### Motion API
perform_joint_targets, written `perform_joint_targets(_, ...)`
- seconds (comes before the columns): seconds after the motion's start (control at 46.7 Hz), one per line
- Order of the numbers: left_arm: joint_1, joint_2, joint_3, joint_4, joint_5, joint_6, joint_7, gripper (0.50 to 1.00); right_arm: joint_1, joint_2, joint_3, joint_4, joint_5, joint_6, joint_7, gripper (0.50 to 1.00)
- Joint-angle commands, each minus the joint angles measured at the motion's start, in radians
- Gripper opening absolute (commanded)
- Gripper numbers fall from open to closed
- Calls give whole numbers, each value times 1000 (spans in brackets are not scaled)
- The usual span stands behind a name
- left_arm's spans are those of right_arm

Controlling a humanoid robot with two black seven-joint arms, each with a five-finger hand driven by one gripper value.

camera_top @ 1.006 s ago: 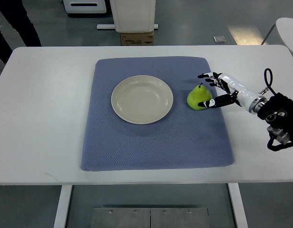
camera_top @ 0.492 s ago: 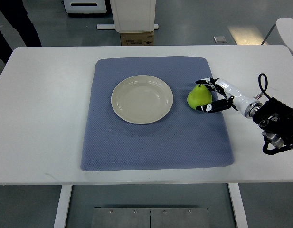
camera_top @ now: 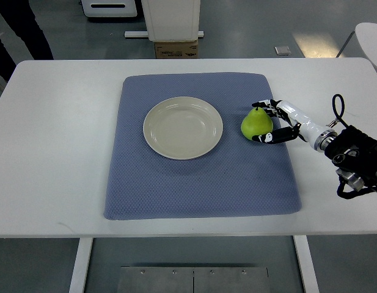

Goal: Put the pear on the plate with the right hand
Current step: 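Wrap the right hand fingers around the green pear's body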

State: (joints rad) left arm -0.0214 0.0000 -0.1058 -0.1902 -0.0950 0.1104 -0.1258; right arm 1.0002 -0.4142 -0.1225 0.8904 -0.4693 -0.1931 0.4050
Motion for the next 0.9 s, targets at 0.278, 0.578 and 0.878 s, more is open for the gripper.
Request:
perform_joint_targets(0.278,0,0,0,0,0,0,0,1000,11,0,-35,2,-2,-9,14,889)
perform_joint_targets(0.578,0,0,0,0,0,0,0,1000,15,0,-43,5,-2,-20,26,910)
perform_joint_targets(0.878,-2,0,0,0,0,0,0,1000,15,0,-45,8,-3,-20,26,931)
